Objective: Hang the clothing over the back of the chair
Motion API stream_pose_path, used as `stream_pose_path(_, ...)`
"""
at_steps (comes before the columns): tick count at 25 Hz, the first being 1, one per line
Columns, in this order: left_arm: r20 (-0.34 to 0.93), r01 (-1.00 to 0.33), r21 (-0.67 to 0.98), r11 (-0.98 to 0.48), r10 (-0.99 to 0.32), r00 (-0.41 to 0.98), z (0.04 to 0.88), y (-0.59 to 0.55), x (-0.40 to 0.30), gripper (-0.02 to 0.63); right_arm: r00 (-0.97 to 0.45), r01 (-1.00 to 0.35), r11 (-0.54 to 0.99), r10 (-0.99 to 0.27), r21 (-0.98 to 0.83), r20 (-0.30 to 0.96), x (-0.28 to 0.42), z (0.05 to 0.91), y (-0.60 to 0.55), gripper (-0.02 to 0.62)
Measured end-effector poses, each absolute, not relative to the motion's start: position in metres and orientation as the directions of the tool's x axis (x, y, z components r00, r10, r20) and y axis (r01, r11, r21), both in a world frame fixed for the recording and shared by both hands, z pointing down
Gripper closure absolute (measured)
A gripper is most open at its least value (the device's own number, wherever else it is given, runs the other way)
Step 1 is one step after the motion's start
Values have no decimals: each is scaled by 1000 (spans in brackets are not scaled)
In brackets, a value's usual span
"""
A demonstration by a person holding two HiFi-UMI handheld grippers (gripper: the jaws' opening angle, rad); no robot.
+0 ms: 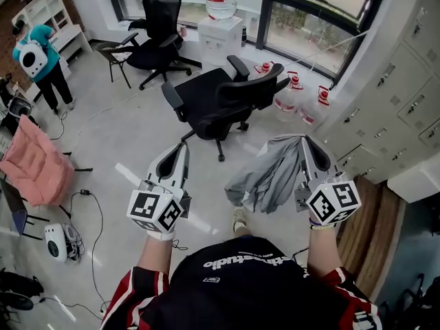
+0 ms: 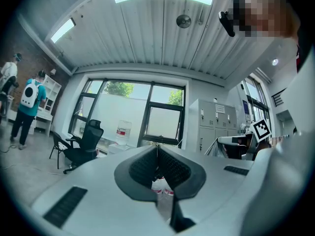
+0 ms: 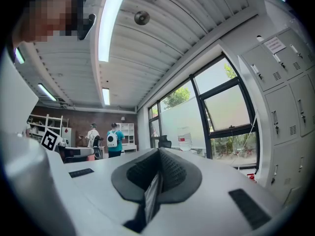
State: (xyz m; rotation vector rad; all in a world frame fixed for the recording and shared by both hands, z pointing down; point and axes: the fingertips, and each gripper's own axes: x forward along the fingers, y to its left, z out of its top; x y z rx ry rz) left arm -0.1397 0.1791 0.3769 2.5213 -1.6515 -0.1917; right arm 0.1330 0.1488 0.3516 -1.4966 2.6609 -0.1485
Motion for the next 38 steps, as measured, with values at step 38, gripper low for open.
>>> stream_pose_path(38,-1,-938,105,-330,-943,331,358,-110,-82,581,-624,-755,620,-779,-214,-55,165,351,-156,580)
